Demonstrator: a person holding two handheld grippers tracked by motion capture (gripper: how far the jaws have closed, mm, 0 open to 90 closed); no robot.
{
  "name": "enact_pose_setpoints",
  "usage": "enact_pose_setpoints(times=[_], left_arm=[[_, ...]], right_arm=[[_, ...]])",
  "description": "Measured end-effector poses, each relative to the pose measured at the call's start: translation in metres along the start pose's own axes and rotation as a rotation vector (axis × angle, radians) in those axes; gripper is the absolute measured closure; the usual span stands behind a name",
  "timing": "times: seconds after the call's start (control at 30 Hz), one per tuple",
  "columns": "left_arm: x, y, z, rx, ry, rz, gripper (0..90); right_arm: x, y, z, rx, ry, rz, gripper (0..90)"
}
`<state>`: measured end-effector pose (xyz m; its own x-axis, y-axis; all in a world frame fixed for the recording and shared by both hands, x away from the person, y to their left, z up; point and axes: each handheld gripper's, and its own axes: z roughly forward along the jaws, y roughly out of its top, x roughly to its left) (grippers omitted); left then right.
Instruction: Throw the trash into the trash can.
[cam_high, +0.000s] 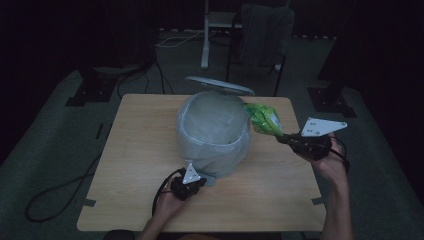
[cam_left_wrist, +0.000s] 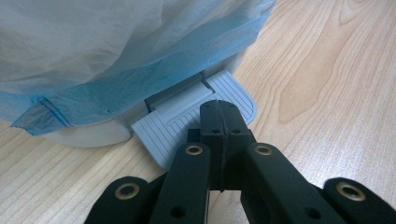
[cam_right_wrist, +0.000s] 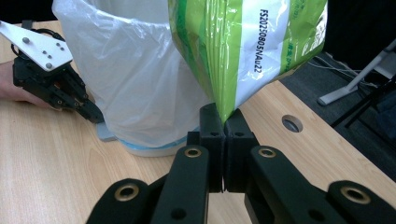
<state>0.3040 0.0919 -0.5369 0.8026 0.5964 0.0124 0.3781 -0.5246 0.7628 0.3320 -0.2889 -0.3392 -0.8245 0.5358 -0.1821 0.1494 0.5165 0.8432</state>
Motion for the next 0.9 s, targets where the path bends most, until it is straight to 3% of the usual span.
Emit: enact_pose_setpoints(times=[0.9], left_arm=[[0.0,0.0,0.0,0.001,0.001,0.0,90.0]], right_arm=[[0.008,0.026,0.015,-0.019,0.043,-0.061,88.2]])
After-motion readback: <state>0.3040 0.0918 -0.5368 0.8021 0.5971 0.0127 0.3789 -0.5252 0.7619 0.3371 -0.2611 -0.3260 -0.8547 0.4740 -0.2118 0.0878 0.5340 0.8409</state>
